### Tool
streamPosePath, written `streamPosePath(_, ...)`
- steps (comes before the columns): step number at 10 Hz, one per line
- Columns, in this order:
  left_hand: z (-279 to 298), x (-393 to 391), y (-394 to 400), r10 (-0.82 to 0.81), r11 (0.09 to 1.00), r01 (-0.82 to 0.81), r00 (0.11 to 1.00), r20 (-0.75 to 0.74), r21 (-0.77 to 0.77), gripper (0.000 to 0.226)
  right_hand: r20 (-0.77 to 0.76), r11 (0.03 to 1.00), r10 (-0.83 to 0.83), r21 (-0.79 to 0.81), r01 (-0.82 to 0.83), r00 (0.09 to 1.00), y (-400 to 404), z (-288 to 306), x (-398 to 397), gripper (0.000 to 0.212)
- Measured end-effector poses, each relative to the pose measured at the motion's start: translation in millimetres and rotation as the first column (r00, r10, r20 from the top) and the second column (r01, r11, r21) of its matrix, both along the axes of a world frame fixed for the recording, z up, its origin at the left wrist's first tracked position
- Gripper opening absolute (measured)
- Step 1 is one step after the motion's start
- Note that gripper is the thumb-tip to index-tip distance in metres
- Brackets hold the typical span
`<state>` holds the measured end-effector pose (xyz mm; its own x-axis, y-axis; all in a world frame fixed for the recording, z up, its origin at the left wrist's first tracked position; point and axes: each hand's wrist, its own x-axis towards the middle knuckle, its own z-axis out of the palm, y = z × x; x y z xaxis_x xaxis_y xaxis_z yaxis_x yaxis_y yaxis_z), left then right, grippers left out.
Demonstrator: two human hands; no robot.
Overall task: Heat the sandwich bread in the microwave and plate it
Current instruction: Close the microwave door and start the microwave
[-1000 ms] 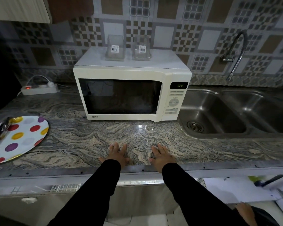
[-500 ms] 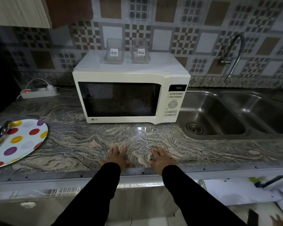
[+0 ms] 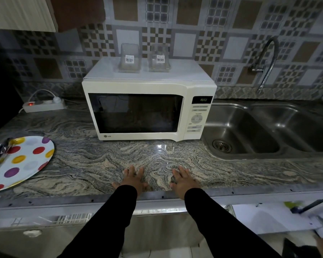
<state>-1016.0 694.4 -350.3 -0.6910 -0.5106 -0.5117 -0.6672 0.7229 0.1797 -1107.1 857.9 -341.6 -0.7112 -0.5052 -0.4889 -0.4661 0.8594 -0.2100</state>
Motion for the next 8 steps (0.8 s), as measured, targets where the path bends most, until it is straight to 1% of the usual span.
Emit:
streamPosePath(6,-2.2,0.9,-1.1,-0.012,1.0,0.012,1.0,0.005,-0.015,0.064,0.003,1.0,0.009,0.009,-0.009,1.0,0.4,-1.1,-1.5,0.062)
streamPosePath(8,-5.6,-3.5,-6.7,-0.016,0.999,0.015,1.0,-0.011,-0.046,0.066,-0.036,0.999,0.031,-0.02,-0.031,0.999,2.9,-0.5,-1.7,0.061)
